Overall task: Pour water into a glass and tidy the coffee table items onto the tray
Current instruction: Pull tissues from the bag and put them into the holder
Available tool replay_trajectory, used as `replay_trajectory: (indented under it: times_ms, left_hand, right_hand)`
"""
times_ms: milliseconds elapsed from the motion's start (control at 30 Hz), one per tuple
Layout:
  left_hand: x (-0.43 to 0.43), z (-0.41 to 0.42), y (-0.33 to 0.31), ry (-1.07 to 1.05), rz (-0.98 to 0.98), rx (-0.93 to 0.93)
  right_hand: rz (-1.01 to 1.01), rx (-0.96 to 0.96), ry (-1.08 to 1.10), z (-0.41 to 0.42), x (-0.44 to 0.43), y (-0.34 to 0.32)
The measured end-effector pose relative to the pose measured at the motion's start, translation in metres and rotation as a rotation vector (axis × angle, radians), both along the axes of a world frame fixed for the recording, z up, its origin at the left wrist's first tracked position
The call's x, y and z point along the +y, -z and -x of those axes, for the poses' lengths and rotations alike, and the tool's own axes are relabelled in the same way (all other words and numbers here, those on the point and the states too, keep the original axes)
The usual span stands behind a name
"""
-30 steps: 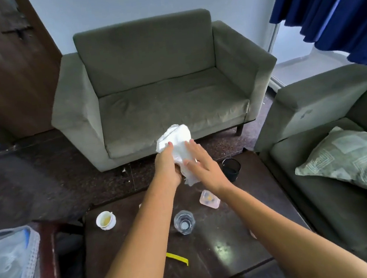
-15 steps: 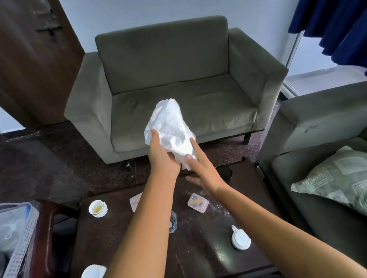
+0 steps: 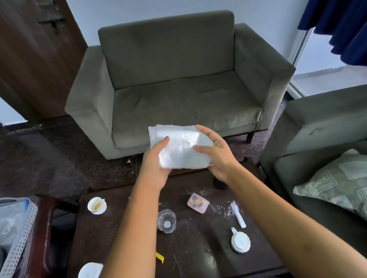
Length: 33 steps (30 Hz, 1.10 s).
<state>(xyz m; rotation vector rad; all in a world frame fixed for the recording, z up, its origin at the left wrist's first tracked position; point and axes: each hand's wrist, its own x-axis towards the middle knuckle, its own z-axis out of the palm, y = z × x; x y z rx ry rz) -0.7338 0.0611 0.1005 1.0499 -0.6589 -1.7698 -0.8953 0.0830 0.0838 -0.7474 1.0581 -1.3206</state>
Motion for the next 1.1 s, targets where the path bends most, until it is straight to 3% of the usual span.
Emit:
replay_trajectory:
  times_ms: [100, 233, 467, 833, 1000, 1100]
  left_hand:
    - [-0.016, -0.018, -0.001, 0.081, -0.027, -0.253]
    - [-0.031, -0.012, 0.003, 0.054, 0.074, -0.481]
    - [-0.048, -0.006, 0.023, 0.098, 0.318, -0.518]
    - [-0.072, -0.005, 0.054, 0.293, 0.108, -0.293]
    - [-0.075, 0.016, 0.066, 0.348, 0.356, -0.874]
    - [-0.07, 0.034, 0.077, 0.334, 0.387, -1.059]
  right_hand:
    - [0.068, 0.277, -0.018, 0.012, -0.008, 0.004]
    - [0.078, 0.374, -0.064, 0.023, -0.02, 0.003]
    - [0.013, 0.467, 0.021, 0.036, -0.04, 0.013]
    - [-0.082, 0.62, 0.176, 0.04, -0.049, 0.04]
    - [-0.134, 0.802, 0.214, 0.052, -0.045, 0.043]
    - [-0.15, 0.921, 0.22, 0.063, -0.046, 0.048]
